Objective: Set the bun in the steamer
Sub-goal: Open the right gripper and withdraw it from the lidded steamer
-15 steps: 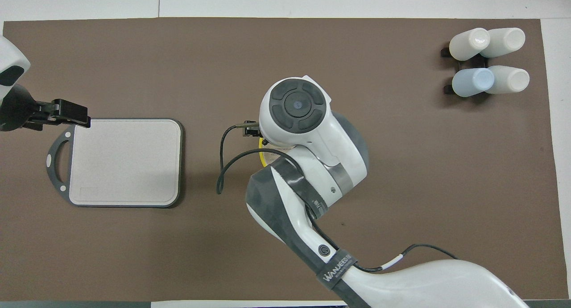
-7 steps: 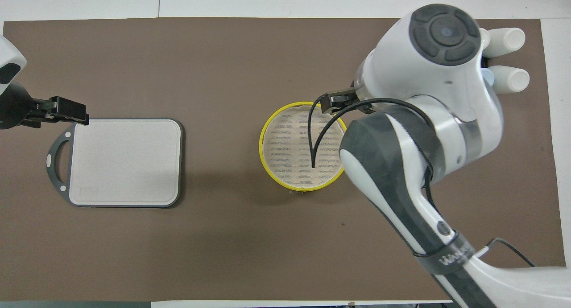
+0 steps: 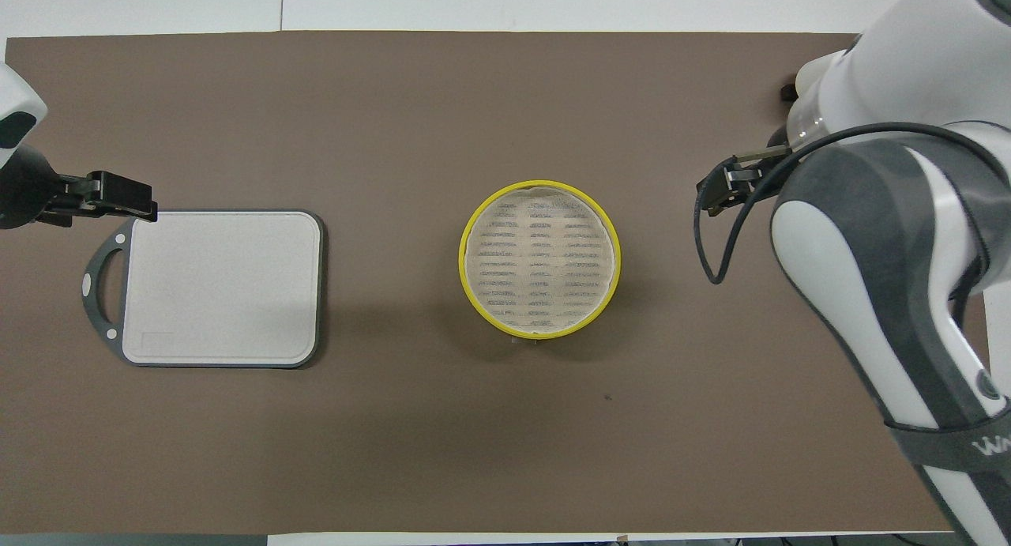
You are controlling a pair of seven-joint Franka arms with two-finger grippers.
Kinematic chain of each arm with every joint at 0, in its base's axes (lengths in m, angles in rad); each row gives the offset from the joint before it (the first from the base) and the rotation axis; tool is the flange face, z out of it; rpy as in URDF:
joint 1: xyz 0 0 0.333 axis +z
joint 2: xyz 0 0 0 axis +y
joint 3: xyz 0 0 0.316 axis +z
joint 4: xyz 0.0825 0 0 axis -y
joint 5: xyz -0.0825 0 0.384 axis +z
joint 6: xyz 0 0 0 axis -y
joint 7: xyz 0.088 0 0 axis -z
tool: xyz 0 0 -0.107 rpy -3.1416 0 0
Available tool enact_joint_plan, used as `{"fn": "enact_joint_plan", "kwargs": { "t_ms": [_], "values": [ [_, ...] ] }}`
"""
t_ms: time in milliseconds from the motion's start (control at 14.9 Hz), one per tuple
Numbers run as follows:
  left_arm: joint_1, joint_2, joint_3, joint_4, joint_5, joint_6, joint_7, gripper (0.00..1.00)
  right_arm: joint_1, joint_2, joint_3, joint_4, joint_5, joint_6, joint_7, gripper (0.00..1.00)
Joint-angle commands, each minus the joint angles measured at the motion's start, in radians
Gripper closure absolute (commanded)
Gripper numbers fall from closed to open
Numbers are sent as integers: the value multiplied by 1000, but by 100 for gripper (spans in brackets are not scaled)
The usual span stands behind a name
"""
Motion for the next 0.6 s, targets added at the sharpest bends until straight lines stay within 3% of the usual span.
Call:
{"fn": "enact_joint_plan", "kwargs": {
  "t_ms": [0, 535],
  "values": [
    [-7, 7, 3, 11, 21, 9, 10, 0, -88, -50, 15, -41, -1, -28, -87, 0],
    [-7, 7, 3, 11, 21, 9, 10, 0, -166, -196, 15, -203, 1, -9, -77, 0]
  ]
}}
